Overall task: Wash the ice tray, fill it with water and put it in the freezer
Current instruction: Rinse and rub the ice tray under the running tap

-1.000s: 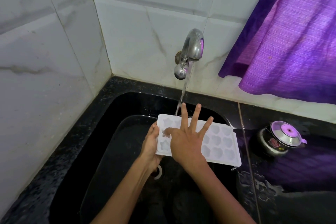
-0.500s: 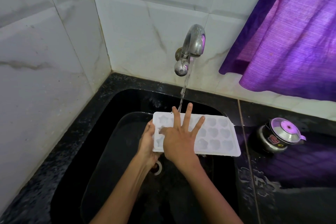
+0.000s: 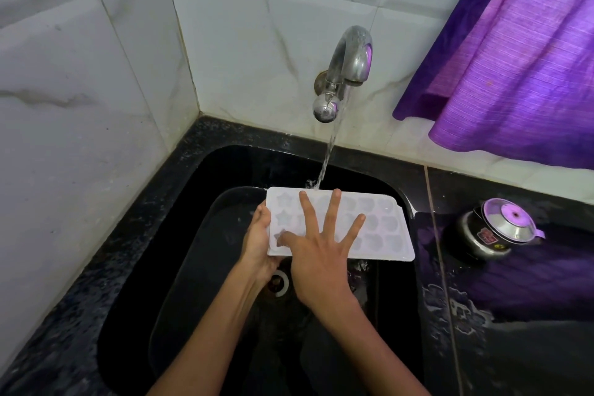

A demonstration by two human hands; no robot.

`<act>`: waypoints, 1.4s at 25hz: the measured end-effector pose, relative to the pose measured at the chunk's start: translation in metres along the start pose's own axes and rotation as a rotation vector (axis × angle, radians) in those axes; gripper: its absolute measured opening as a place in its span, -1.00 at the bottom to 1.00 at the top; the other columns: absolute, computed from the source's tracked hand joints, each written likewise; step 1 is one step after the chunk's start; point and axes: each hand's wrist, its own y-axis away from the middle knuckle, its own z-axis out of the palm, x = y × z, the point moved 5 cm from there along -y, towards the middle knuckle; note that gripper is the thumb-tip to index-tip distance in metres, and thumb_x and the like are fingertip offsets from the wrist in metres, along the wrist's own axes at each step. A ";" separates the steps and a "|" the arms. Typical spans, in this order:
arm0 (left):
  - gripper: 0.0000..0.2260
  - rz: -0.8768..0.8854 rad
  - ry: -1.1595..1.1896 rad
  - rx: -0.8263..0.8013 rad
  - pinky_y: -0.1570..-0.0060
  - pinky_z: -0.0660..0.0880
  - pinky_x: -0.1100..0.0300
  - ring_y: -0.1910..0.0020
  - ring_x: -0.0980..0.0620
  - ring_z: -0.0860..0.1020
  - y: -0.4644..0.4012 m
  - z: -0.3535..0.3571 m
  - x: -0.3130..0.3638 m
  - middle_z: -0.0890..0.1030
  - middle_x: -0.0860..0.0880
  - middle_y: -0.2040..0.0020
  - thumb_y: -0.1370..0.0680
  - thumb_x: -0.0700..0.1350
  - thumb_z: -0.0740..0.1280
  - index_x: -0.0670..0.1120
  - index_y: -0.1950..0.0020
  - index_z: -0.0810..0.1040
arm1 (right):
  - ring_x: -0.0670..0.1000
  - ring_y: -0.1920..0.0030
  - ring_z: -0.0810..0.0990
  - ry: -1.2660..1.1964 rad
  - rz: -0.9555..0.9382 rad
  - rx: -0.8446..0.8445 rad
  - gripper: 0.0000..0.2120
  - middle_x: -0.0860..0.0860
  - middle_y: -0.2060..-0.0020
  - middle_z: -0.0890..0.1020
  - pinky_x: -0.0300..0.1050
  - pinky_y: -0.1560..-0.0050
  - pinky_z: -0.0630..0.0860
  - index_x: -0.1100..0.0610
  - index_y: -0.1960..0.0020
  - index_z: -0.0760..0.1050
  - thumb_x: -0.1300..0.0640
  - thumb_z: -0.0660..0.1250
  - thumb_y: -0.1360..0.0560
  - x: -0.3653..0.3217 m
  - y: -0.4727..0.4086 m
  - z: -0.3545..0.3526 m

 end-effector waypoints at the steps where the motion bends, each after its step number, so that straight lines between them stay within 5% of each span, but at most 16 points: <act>1: -0.69 0.003 0.001 0.004 0.12 0.63 -0.03 0.00 -0.15 0.65 0.000 0.000 0.001 0.68 -0.12 -0.06 -0.63 0.08 0.11 -0.02 -0.21 0.53 | 0.29 -0.22 -0.73 0.009 -0.001 0.005 -0.62 0.03 -0.44 -0.43 0.43 -0.05 -0.69 -0.17 -0.25 0.44 0.12 0.33 -0.49 0.000 -0.001 -0.001; 9: -0.67 0.021 0.003 -0.010 -0.01 0.58 -0.09 -0.08 -0.17 0.62 0.000 0.000 0.003 0.63 -0.16 -0.16 -0.63 0.06 0.12 -0.03 -0.30 0.48 | 0.29 -0.20 -0.74 0.034 -0.046 -0.009 -0.70 0.01 -0.38 -0.49 0.39 -0.05 -0.70 -0.11 -0.20 0.51 0.10 0.31 -0.49 -0.006 -0.005 -0.004; 13: -0.75 0.045 0.013 -0.015 0.22 0.64 0.01 0.09 -0.11 0.68 0.000 -0.002 0.006 0.70 -0.10 0.01 -0.62 0.04 0.14 0.01 -0.12 0.56 | 0.30 -0.20 -0.73 0.059 -0.015 -0.020 -0.69 0.03 -0.35 -0.53 0.41 -0.04 -0.70 -0.12 -0.27 0.44 0.04 0.27 -0.53 -0.004 -0.003 -0.004; 15: -0.69 -0.006 0.025 -0.007 0.02 0.60 -0.12 -0.04 -0.17 0.64 0.001 -0.002 -0.001 0.67 -0.13 -0.08 -0.62 0.08 0.10 -0.01 -0.21 0.53 | 0.30 -0.19 -0.75 0.086 -0.023 -0.018 -0.72 0.04 -0.38 -0.49 0.40 0.00 -0.73 -0.05 -0.23 0.48 0.03 0.27 -0.52 -0.011 0.001 -0.001; 17: -0.63 -0.032 -0.004 -0.003 -0.12 0.53 -0.18 -0.12 -0.20 0.60 0.002 -0.004 -0.005 0.63 -0.16 -0.17 -0.63 0.10 0.08 -0.04 -0.30 0.48 | 0.28 -0.19 -0.75 0.038 -0.048 -0.012 -0.73 0.05 -0.47 -0.40 0.37 -0.02 -0.74 -0.02 -0.18 0.50 0.08 0.31 -0.48 -0.013 0.000 0.004; 22: -0.66 0.062 -0.021 -0.037 0.09 0.61 -0.07 0.00 -0.16 0.64 0.007 -0.011 0.014 0.64 -0.15 -0.12 -0.61 0.05 0.13 -0.06 -0.29 0.48 | 0.14 -0.38 -0.60 -0.291 -0.006 0.192 -0.47 -0.01 -0.54 -0.12 0.20 -0.24 -0.67 -0.17 -0.12 0.40 0.39 0.19 -0.36 0.005 0.003 0.003; 25: -0.70 0.101 -0.001 -0.055 0.00 0.57 -0.17 -0.09 -0.18 0.62 0.009 -0.023 0.024 0.64 -0.14 -0.15 -0.60 0.05 0.12 -0.02 -0.23 0.49 | 0.02 -0.54 -0.22 -0.545 0.214 0.467 -0.52 -0.05 -0.45 0.24 0.09 -0.43 -0.44 -0.13 0.01 0.40 0.45 0.18 -0.39 0.045 0.012 -0.008; 28: -0.75 0.126 -0.035 -0.102 0.02 0.58 -0.15 -0.10 -0.14 0.62 0.015 -0.035 0.031 0.65 -0.09 -0.14 -0.59 0.05 0.15 0.04 -0.17 0.52 | 0.05 -0.51 0.10 -0.763 0.422 0.536 -0.69 0.01 -0.38 0.36 0.06 -0.51 -0.03 -0.01 -0.17 0.45 0.31 0.22 -0.53 0.103 0.021 -0.001; 32: -0.75 0.159 -0.127 -0.126 0.14 0.61 -0.07 -0.06 -0.09 0.65 0.026 -0.050 0.031 0.67 -0.03 -0.10 -0.55 0.08 0.17 0.07 -0.17 0.51 | 0.02 -0.22 0.52 -1.254 0.480 0.243 -0.65 0.09 -0.26 0.53 -0.22 -0.10 0.51 0.16 -0.37 0.38 0.23 0.20 -0.59 0.132 0.029 0.033; 35: -0.78 0.182 -0.214 -0.134 0.23 0.62 0.02 0.00 -0.04 0.67 0.034 -0.060 0.029 0.69 0.03 -0.05 -0.63 0.01 0.10 0.08 -0.16 0.50 | -0.01 -0.10 0.59 -1.382 0.514 0.202 -0.67 0.06 -0.15 0.60 -0.27 0.11 0.59 0.16 -0.34 0.42 0.26 0.23 -0.57 0.135 0.042 0.053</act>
